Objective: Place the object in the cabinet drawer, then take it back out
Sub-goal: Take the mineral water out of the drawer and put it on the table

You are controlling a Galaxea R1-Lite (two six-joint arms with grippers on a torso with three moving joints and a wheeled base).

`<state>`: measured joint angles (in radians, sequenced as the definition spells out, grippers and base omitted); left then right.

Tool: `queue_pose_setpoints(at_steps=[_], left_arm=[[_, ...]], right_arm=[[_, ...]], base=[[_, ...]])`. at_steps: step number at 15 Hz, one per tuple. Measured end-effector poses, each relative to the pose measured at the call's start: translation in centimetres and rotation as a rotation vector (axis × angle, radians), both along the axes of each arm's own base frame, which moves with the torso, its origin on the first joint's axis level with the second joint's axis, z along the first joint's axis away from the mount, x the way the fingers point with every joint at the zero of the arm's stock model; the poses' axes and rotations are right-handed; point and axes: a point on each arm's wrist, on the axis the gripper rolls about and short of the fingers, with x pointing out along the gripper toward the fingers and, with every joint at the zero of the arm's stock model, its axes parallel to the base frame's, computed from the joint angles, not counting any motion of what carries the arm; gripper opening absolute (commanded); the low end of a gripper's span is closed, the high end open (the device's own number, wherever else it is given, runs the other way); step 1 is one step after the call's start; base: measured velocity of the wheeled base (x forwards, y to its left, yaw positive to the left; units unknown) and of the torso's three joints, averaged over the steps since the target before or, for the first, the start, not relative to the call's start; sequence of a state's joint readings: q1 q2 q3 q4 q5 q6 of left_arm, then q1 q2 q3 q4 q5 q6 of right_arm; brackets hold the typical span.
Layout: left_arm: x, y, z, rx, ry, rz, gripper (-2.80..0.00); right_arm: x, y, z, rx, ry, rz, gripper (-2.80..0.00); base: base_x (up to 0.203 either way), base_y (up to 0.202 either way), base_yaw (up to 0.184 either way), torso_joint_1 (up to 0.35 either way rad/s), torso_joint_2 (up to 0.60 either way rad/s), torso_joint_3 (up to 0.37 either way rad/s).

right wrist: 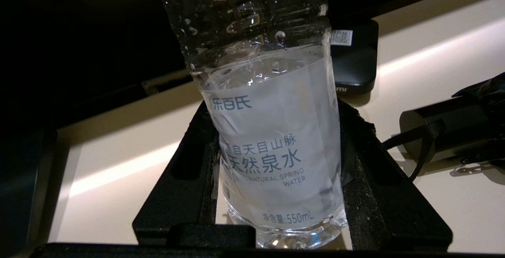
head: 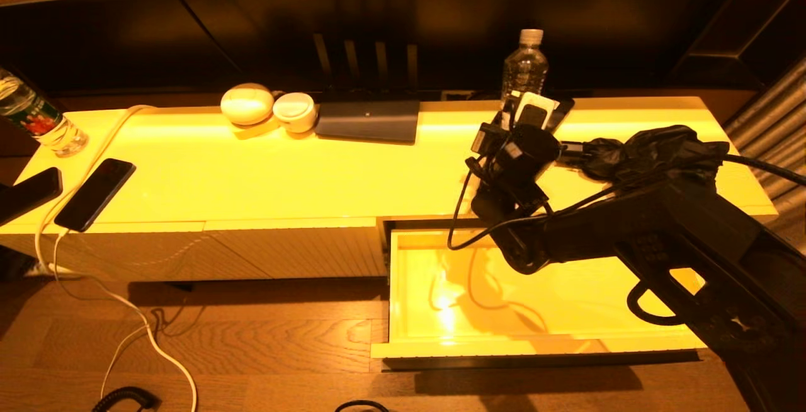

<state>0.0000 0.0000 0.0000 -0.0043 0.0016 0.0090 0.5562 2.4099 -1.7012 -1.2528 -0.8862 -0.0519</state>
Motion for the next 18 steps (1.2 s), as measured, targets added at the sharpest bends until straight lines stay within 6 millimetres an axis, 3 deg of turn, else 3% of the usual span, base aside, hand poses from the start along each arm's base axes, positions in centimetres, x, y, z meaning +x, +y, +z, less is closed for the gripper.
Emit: queue_pose_setpoints(at_steps=[3,8,18], left_arm=[[0.0,0.0,0.0,0.0,0.0,-0.001,-2.8],[0.0,0.0,0.0,0.0,0.0,-0.001,-2.8],[0.0,0.0,0.0,0.0,0.0,-0.001,-2.8]], right_arm=[[0.2,0.5,-0.3,0.04,-0.078,-0.013,-2.8],[1.0,1.0,-3.1,0.022,-0.072,-0.019,-2.8],[1.6,2.1,-6.2,-0.056,-0.081,-0.049,-2.8]], base=[[0.0,0.0,0.0,0.0,0.0,0.0],[0.0,0.0,0.0,0.0,0.0,0.0],[0.0,0.0,0.0,0.0,0.0,0.0]])
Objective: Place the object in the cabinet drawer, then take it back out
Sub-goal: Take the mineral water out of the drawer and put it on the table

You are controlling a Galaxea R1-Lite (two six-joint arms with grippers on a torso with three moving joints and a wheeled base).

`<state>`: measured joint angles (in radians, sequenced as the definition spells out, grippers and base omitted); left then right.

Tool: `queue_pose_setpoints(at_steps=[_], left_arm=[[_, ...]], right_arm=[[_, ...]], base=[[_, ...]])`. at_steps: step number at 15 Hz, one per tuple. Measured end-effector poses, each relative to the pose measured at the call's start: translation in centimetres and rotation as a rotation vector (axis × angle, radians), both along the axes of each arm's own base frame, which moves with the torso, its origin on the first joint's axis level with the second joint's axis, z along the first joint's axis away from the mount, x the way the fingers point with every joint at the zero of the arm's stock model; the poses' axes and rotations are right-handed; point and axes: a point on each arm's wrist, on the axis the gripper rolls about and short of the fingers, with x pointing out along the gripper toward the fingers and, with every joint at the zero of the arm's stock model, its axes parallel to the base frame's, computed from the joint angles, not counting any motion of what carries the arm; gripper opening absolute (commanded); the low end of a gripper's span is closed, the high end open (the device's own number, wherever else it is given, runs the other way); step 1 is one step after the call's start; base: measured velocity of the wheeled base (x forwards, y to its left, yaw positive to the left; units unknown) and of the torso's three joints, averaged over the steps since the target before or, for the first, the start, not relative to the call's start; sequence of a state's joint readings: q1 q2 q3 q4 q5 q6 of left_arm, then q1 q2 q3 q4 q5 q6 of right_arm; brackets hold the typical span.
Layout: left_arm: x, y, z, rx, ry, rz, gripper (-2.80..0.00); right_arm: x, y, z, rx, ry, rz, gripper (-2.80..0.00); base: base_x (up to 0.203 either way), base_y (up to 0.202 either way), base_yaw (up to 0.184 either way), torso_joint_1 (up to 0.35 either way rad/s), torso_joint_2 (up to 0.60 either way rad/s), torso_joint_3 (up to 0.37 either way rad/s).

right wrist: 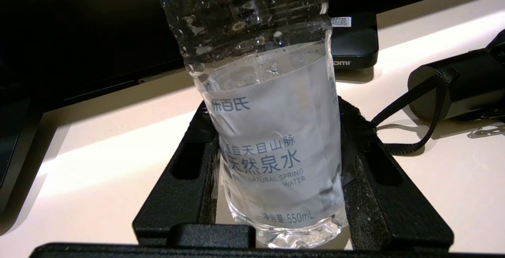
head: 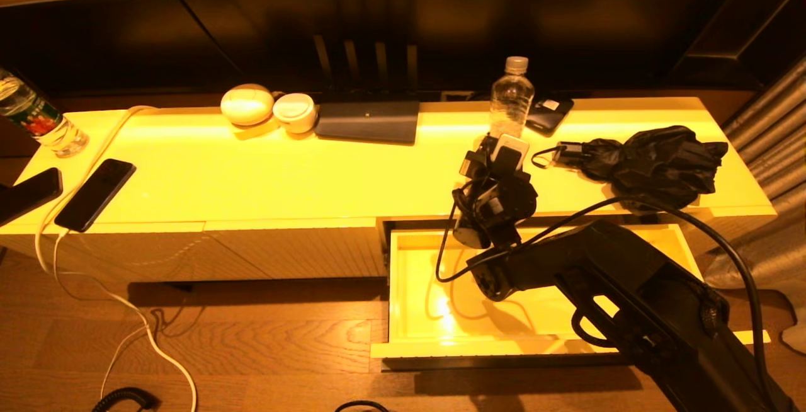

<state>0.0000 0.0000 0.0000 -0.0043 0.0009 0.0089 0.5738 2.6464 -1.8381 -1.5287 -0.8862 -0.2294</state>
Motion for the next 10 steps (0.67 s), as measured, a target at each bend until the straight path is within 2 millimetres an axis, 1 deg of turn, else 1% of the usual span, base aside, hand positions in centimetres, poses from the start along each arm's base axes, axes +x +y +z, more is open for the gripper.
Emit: queue_pose_setpoints(at_steps=[4,10], left_arm=[[0.0,0.0,-0.01,0.0,0.001,0.0,-2.8],[0.0,0.0,0.0,0.0,0.0,0.0,-2.8]], right_arm=[[0.15,0.44,-0.84,-0.007,0.008,0.001,-2.8],[0.08,0.47,-0.94,-0.009,0.022,-0.004,-2.8]], base=[[0.0,0.0,0.0,0.0,0.0,0.0],[0.0,0.0,0.0,0.0,0.0,0.0]])
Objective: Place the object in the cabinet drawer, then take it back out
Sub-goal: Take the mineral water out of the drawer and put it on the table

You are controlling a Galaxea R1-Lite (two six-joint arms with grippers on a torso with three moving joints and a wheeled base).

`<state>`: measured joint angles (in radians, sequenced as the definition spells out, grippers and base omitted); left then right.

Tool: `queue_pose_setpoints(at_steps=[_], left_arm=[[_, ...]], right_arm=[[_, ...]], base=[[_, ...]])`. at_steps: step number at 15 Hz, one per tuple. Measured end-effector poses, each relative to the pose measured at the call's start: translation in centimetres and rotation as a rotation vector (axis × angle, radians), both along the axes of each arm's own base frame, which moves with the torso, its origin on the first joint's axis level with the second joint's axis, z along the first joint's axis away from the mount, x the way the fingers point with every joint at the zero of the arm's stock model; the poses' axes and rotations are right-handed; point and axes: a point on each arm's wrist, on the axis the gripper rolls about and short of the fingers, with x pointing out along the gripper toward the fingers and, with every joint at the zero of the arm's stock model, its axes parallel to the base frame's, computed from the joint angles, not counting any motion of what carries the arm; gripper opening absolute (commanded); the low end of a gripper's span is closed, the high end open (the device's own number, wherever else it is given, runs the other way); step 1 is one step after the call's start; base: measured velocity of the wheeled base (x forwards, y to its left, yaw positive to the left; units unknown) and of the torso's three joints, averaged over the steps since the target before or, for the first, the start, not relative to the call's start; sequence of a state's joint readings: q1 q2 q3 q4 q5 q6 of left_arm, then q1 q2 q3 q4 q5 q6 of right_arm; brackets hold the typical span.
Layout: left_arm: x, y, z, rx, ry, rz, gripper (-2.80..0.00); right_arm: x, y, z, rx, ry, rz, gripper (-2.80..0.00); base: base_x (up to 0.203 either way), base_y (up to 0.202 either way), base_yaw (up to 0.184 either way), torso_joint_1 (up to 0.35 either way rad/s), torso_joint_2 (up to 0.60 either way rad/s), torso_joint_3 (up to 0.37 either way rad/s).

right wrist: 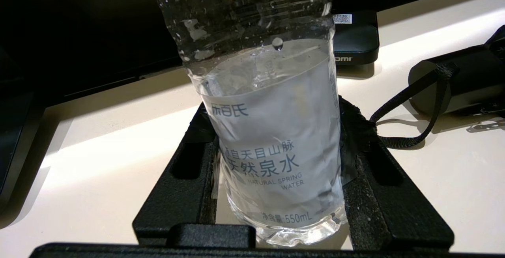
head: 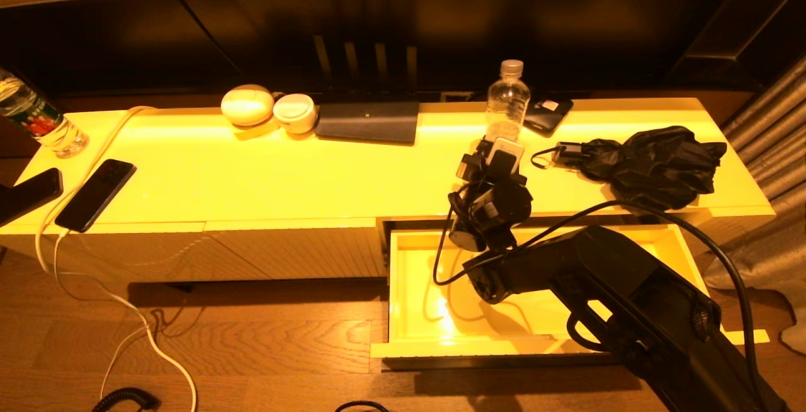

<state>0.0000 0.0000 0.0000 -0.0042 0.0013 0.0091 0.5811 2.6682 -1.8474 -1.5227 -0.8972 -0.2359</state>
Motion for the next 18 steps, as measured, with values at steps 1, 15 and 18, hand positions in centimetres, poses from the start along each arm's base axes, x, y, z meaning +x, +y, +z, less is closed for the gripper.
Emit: queue_pose_setpoints(at_steps=[1,15,18], left_arm=[[0.0,0.0,0.0,0.0,0.0,0.0,-2.8],[0.0,0.0,0.0,0.0,0.0,0.0,-2.8],[0.0,0.0,0.0,0.0,0.0,0.0,-2.8]], right_arm=[[0.0,0.0,0.1,0.001,0.002,-0.002,-2.8],[-0.5,-0.4,1.6,0.027,-0.003,-0.022,0.0],[-0.7,-0.7,2.0,0.028,0.0,-0.026,0.0]], base=[[0.0,0.0,0.0,0.0,0.0,0.0],[0.0,0.0,0.0,0.0,0.0,0.0],[0.0,0.0,0.0,0.0,0.0,0.0]])
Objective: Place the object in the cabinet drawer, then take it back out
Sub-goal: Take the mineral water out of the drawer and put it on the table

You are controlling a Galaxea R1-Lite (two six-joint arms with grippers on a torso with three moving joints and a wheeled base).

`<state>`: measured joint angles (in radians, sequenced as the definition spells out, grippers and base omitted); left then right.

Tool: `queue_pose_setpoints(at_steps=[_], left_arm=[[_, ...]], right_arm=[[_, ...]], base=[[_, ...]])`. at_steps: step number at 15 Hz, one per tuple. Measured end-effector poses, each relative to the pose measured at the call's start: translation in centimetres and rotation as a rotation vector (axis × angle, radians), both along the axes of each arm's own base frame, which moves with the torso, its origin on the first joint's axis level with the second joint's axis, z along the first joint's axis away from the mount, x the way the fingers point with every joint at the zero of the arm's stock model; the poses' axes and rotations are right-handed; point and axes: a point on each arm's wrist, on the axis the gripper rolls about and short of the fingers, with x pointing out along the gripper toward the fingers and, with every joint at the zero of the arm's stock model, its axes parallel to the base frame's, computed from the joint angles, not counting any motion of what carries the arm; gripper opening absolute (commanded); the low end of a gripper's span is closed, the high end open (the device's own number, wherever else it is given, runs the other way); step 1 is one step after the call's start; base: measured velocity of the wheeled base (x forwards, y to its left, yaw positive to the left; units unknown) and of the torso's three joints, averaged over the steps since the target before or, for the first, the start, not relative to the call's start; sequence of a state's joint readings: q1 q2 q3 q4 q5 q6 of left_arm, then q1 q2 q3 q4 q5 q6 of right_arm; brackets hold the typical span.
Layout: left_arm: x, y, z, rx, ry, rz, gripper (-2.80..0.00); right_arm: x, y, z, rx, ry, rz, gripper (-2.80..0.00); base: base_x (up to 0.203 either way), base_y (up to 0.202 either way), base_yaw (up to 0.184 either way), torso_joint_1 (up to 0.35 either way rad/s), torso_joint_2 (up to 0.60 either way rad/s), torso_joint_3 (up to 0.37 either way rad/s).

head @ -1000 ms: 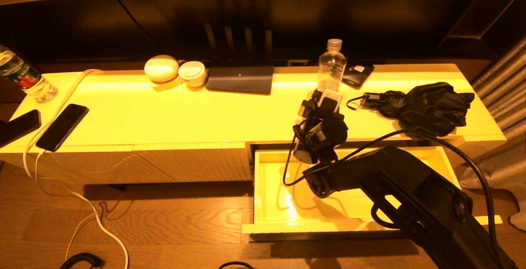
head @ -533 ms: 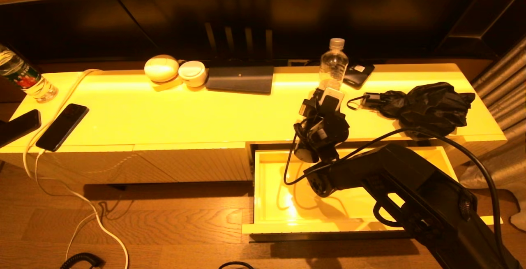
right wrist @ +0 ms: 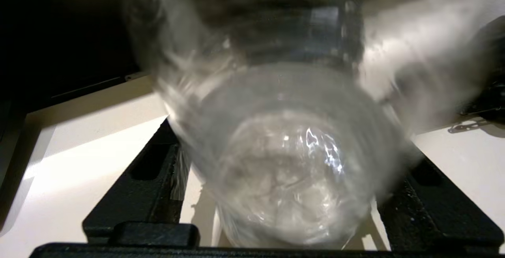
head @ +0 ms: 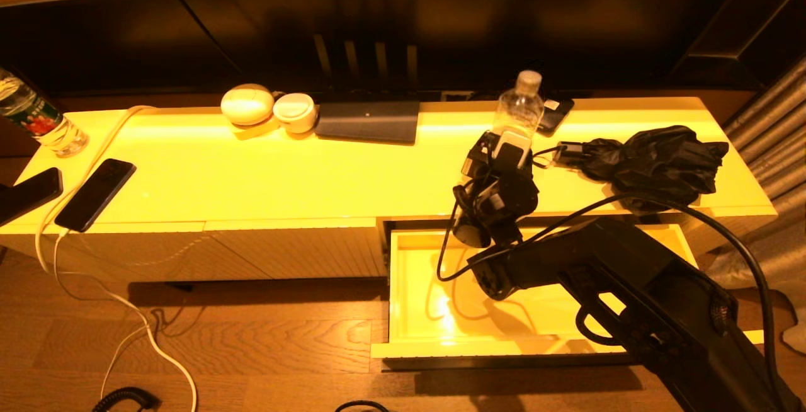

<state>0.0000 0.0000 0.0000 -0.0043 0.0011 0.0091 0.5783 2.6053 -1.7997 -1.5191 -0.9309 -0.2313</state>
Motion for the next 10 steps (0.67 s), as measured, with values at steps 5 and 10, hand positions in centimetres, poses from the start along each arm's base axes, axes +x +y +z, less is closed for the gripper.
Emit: queue_pose_setpoints(at_steps=[5,10], left_arm=[[0.0,0.0,0.0,0.0,0.0,0.0,-2.8],[0.0,0.0,0.0,0.0,0.0,0.0,-2.8]], right_arm=[[-0.3,-0.1,0.6,0.002,-0.004,0.002,0.0],[-0.9,-0.1,2.3,0.02,-0.032,0.008,0.0]], base=[[0.0,0.0,0.0,0.0,0.0,0.0],[0.0,0.0,0.0,0.0,0.0,0.0]])
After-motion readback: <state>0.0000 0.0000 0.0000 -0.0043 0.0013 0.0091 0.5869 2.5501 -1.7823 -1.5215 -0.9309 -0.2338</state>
